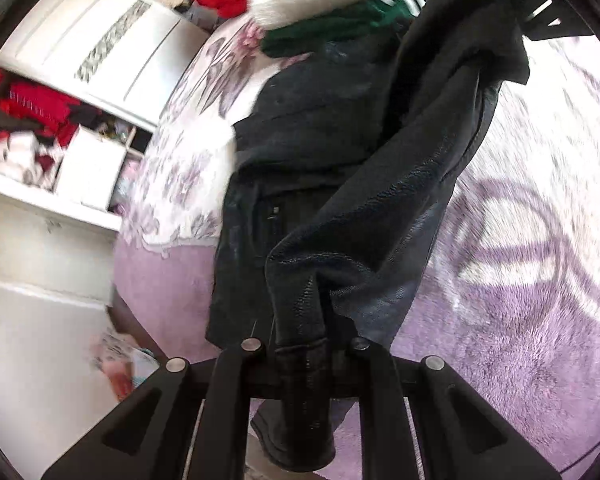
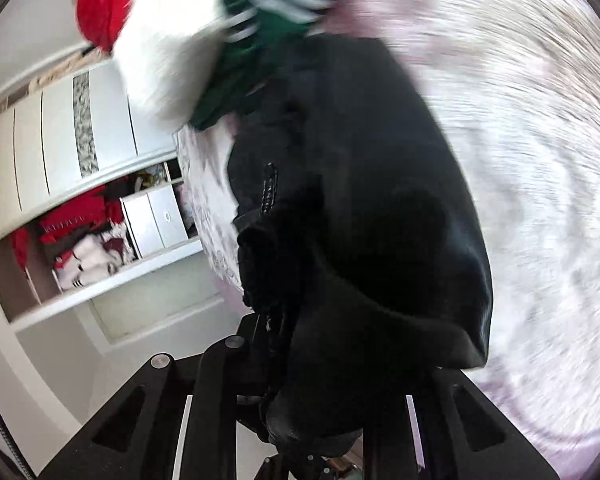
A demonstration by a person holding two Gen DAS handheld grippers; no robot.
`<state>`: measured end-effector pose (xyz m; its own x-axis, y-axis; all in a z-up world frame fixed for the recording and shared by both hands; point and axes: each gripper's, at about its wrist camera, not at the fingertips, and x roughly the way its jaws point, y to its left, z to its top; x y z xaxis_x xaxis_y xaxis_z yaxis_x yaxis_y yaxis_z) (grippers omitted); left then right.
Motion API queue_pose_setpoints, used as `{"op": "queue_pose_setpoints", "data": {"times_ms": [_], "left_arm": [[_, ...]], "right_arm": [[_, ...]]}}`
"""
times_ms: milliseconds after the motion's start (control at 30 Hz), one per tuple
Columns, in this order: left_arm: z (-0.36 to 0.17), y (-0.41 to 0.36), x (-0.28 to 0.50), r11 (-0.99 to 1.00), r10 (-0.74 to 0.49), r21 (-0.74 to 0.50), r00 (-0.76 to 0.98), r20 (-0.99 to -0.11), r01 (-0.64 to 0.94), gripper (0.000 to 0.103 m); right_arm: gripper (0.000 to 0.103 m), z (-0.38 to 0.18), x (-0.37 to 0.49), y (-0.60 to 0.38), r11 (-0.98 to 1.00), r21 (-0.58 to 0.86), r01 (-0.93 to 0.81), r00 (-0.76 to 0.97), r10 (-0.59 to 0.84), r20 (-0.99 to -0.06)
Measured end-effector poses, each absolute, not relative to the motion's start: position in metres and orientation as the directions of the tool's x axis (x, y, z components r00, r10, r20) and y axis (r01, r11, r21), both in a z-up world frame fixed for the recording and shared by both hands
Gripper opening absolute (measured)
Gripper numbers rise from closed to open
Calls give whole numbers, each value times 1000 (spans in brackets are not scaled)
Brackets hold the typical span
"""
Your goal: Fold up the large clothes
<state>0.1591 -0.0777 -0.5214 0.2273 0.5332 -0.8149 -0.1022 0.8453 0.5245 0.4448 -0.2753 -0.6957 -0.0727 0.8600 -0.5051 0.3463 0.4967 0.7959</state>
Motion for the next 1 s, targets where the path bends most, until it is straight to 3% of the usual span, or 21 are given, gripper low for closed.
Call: {"op": "queue_pose_setpoints", "data": {"times_ms": [200, 333, 433, 500, 567, 600, 667, 700, 733, 800, 1000], "left_arm": [[-502, 10, 164, 894, 434, 395, 192, -880, -210, 11], [-518, 80, 167, 916, 341, 292, 151, -928, -273, 16], [-555, 142, 172, 938, 169, 130, 95, -981, -322, 17], [-582, 175, 173, 937, 19, -2, 56, -998, -349, 18], [-602, 209, 169, 906, -140, -145, 41, -989, -397, 23], [-606, 222, 165, 886, -204, -208, 56, -977, -415, 30], [-606, 246, 156, 865, -259, -267, 79, -963, -425, 54], [-605, 254, 151, 860, -271, -281, 84, -959, -427, 74], [-604, 264, 145, 850, -285, -297, 94, -954, -436, 78], [-604, 277, 137, 818, -323, -338, 114, -940, -466, 78], [-620, 276, 140, 723, -442, -457, 163, -882, -518, 77]], "right_arm": [[21, -630, 479, -150, 608, 763, 222, -135, 794, -593], [21, -632, 498, -51, 718, 675, 170, -206, 695, -688], [21, -655, 507, 17, 811, 568, 138, -256, 583, -771], [31, -676, 507, 47, 848, 512, 137, -299, 528, -794], [59, -689, 508, 76, 840, 521, 151, -336, 540, -772], [66, -691, 507, 83, 820, 550, 161, -336, 569, -750], [69, -686, 504, 95, 745, 647, 163, -330, 659, -676], [69, -681, 502, 100, 696, 698, 170, -334, 707, -624], [69, -675, 500, 102, 670, 721, 178, -338, 729, -594], [69, -663, 495, 94, 648, 743, 171, -324, 749, -578], [69, -635, 450, 40, 823, 568, 12, -291, 546, -785]]}}
